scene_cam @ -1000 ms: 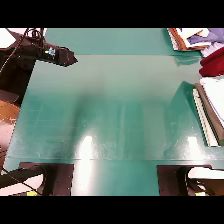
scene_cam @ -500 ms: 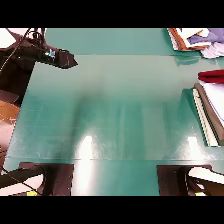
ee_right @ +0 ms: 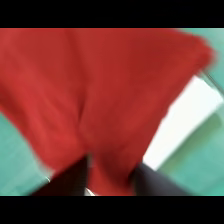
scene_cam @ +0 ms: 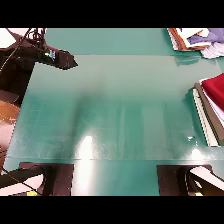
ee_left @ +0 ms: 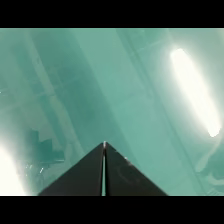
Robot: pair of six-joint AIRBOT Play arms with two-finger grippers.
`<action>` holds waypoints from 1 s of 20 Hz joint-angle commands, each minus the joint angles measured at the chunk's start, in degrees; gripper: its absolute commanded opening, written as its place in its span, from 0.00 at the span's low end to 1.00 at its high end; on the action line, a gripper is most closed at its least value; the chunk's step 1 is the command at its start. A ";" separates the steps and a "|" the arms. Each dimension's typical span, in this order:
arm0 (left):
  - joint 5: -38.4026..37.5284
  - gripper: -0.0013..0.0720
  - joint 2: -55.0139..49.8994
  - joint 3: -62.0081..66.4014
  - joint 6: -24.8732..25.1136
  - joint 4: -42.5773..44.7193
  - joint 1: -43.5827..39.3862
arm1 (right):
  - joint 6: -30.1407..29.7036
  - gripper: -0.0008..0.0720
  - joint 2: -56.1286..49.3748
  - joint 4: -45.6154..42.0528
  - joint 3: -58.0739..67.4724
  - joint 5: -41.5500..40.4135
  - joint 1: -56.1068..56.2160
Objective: Fold the shirts.
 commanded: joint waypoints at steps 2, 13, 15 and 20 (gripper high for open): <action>0.00 0.06 0.00 0.00 1.14 -0.02 0.00 | 0.70 0.67 2.27 -1.29 -5.11 1.11 -5.75; -0.85 0.06 0.02 0.02 1.09 0.09 0.00 | 3.21 0.67 9.18 23.21 -5.11 -2.08 20.55; -0.31 0.06 0.02 0.02 1.09 0.09 0.00 | 3.21 0.67 8.66 23.19 -5.11 -2.32 30.21; 2.51 0.06 0.02 0.07 1.09 0.07 0.00 | 3.19 0.64 4.46 22.71 -5.11 -5.88 51.39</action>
